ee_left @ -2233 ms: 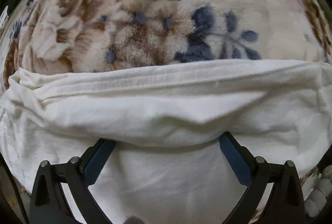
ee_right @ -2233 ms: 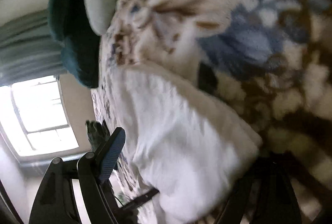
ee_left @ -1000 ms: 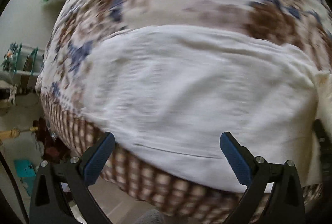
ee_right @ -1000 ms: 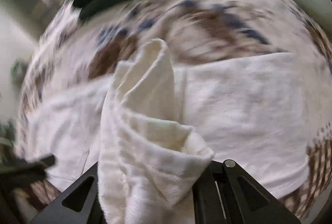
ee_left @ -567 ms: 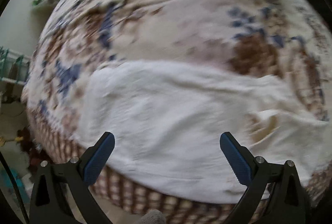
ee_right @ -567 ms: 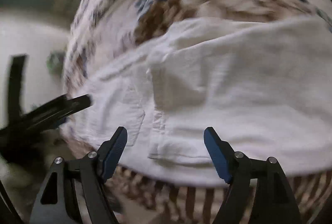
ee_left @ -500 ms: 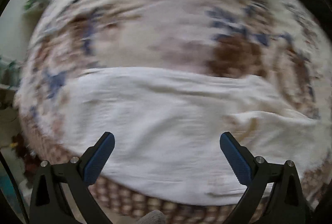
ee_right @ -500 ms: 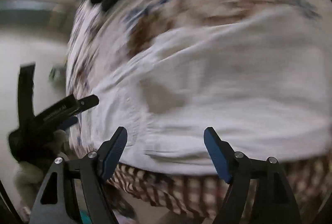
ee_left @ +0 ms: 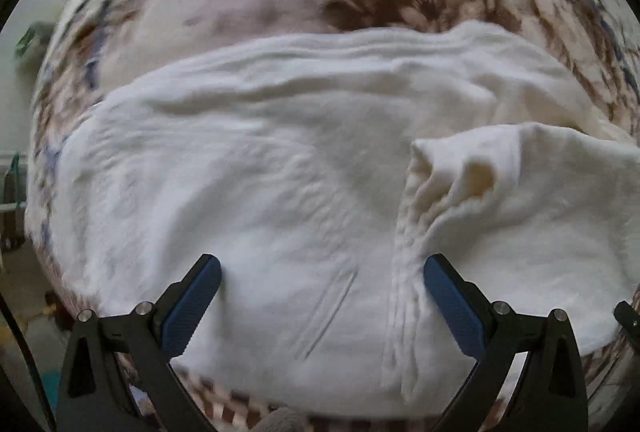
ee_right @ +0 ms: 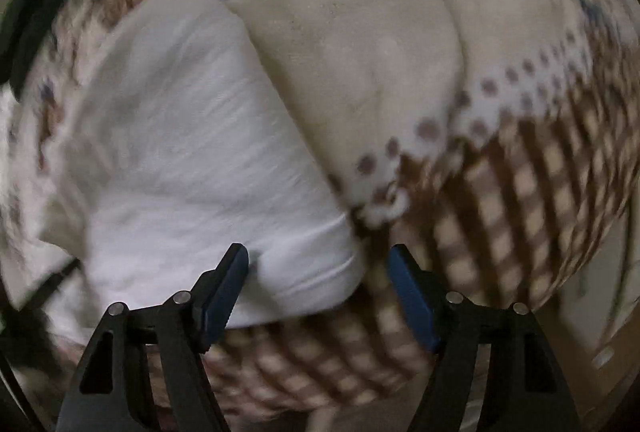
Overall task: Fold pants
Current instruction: 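Release the hems with the right tool and press the fold flat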
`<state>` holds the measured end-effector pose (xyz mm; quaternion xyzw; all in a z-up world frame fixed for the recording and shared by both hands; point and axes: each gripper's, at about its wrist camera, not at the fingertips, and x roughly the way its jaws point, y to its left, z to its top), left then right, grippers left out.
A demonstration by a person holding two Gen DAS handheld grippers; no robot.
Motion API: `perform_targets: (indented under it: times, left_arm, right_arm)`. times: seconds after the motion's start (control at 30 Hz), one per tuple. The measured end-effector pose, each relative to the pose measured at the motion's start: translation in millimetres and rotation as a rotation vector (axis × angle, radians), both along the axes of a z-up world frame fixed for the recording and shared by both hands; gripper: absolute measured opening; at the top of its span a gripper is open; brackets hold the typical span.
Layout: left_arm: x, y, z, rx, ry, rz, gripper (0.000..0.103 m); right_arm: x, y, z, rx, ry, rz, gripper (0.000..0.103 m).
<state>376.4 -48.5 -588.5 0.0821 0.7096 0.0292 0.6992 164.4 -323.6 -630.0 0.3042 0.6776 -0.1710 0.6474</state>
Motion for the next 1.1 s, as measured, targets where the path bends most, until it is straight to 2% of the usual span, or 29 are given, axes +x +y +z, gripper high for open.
perform_targets:
  times: [0.07,0.17,0.27,0.37,0.43,0.5,0.6,0.73,0.83,0.93,1.03,1.1]
  left_arm:
    - [-11.1,-7.1,0.6,0.019,0.021,-0.049,0.103]
    - [-35.4,-9.8,-16.7,0.068,0.064,-0.138,0.103]
    - [-44.6,2.0,-14.7,0.029,0.069,-0.107,0.103]
    - [-46.0,0.9,-11.3,0.039,0.062,-0.131,0.103]
    - [-47.4,-2.0,-13.2,0.038,0.058,-0.146,0.103]
    - [-44.9,1.1,-8.0,0.010,0.059,-0.100,0.103]
    - [-38.8,8.2,24.4,-0.023,-0.044,-0.040,0.103]
    - [-45.7,50.8,61.9,-0.087,-0.155,0.104,0.103]
    - [-59.3,112.3,73.5,-0.160,-0.195,0.297,0.103]
    - [-85.3,190.8,61.4,-0.259,-0.206,0.583,0.103]
    - [-117.1,243.8,36.4,-0.314,-0.202,0.814,0.103]
    - [-133.0,269.0,15.2,-0.391,-0.212,0.938,0.101]
  right_arm:
    - [0.6,10.8,2.7,0.011,-0.008,0.027,0.076]
    - [-1.8,22.5,-15.0,0.018,0.055,0.042,0.076]
    - [-8.4,21.9,-40.0,0.097,0.105,-0.015,0.076]
    - [-13.4,17.5,-47.7,0.121,0.127,-0.024,0.078]
    - [-13.6,17.9,-46.8,0.124,0.133,-0.021,0.078]
    - [-13.8,1.8,-36.6,0.097,0.134,0.004,0.078]
    - [-3.9,15.0,-7.6,0.021,0.090,0.083,0.078]
    - [13.0,54.3,23.5,-0.033,0.008,0.169,0.079]
    - [31.6,89.8,26.1,-0.029,-0.015,0.236,0.079]
    - [50.8,124.7,23.9,0.000,-0.015,0.281,0.079]
    - [66.2,157.8,19.6,-0.002,-0.018,0.345,0.079]
    - [75.6,170.3,14.6,-0.001,-0.018,0.384,0.079]
